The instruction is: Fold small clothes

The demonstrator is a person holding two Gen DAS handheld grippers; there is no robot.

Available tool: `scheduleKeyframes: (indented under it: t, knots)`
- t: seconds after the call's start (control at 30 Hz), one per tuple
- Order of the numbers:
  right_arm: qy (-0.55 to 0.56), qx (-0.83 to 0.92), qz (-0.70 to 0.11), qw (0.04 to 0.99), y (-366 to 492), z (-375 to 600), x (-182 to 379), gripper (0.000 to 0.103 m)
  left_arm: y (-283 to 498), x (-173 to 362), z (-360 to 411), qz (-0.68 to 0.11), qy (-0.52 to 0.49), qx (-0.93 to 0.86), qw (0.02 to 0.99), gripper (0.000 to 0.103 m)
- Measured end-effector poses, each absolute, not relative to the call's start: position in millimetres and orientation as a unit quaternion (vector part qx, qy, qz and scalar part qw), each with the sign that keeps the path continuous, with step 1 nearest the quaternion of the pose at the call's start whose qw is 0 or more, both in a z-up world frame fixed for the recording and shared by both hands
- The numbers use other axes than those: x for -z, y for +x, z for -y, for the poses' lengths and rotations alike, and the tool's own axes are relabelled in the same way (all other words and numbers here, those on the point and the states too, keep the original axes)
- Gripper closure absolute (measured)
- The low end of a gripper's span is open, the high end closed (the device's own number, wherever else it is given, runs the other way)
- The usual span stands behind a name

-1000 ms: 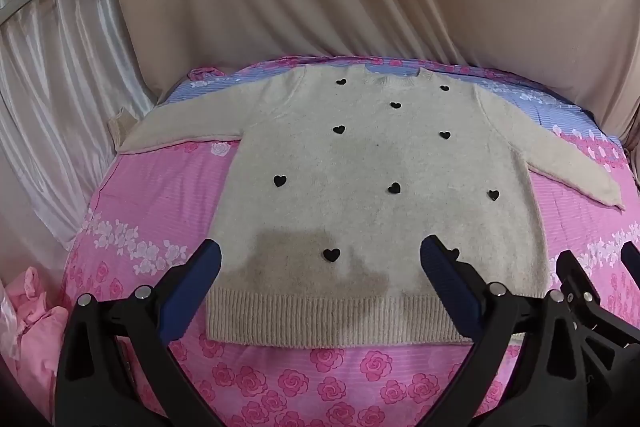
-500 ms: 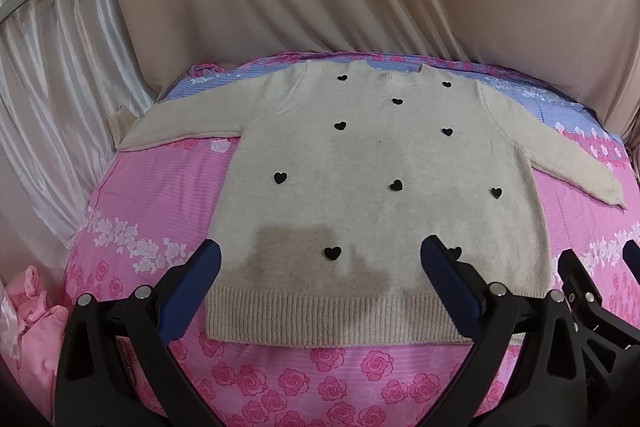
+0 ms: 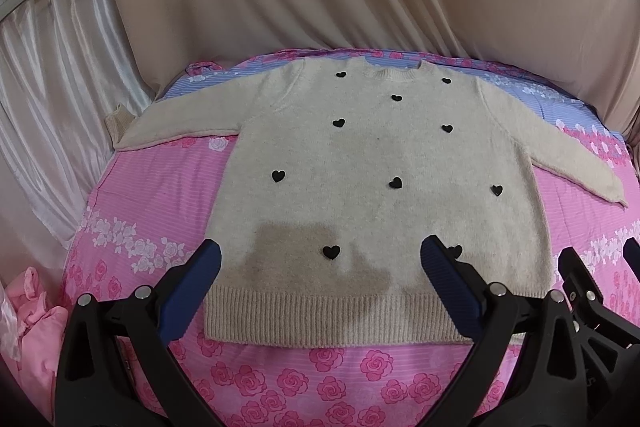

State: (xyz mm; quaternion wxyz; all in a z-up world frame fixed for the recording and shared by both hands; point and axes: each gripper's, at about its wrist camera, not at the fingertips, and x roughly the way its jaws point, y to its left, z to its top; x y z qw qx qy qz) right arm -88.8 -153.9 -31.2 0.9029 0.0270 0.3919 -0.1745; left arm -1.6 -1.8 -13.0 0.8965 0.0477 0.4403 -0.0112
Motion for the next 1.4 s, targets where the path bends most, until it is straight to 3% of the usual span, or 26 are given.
scheduleKeyframes:
  t: [1.4]
  knots:
    - [0.044, 0.174, -0.415, 0.892, -74, 167, 47, 0.011, 10, 27, 9, -0.464, 0.062, 0.006, 0.884, 0.005]
